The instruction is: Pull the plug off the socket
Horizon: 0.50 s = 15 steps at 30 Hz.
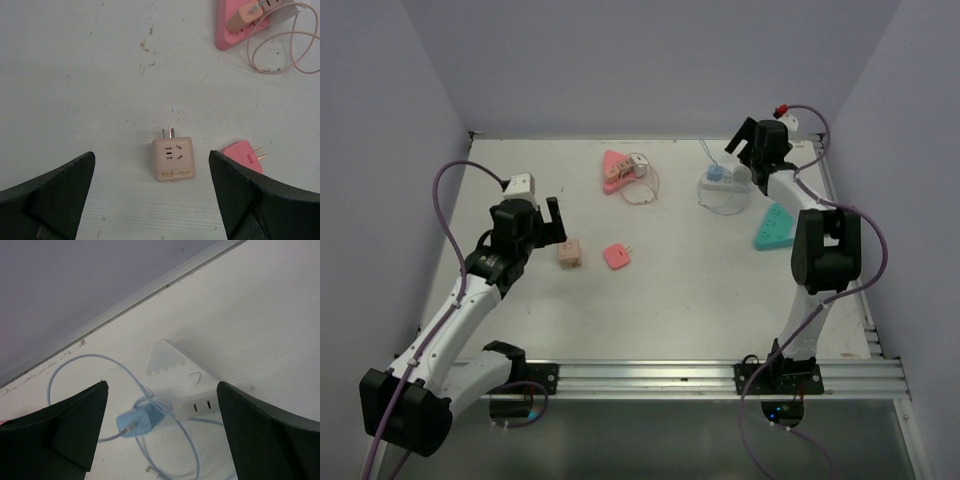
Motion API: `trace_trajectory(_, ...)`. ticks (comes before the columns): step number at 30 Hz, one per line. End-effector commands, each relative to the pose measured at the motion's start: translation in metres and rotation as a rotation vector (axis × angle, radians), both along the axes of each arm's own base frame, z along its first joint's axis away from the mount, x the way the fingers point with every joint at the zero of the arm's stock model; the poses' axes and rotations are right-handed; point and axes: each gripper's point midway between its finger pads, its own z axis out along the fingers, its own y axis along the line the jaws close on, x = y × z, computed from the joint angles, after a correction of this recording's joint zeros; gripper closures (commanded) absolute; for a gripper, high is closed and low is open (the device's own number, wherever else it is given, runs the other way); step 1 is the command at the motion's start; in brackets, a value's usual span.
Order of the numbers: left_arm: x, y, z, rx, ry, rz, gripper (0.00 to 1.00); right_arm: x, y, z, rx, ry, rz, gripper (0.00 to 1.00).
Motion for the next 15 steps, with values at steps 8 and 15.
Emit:
trace_trajectory(8, 0.003, 0.002, -0.006, 0.015, 0.008, -0.016, 0.0, 0.039, -0.019, -0.03, -0.061, 0.089, -0.076, 0.07)
trace_trajectory(15, 0.001, 0.0, -0.004, 0.007, 0.004, -0.026, 0.0, 0.027, 0.009, -0.053, 0.002, 0.144, 0.06, 0.12)
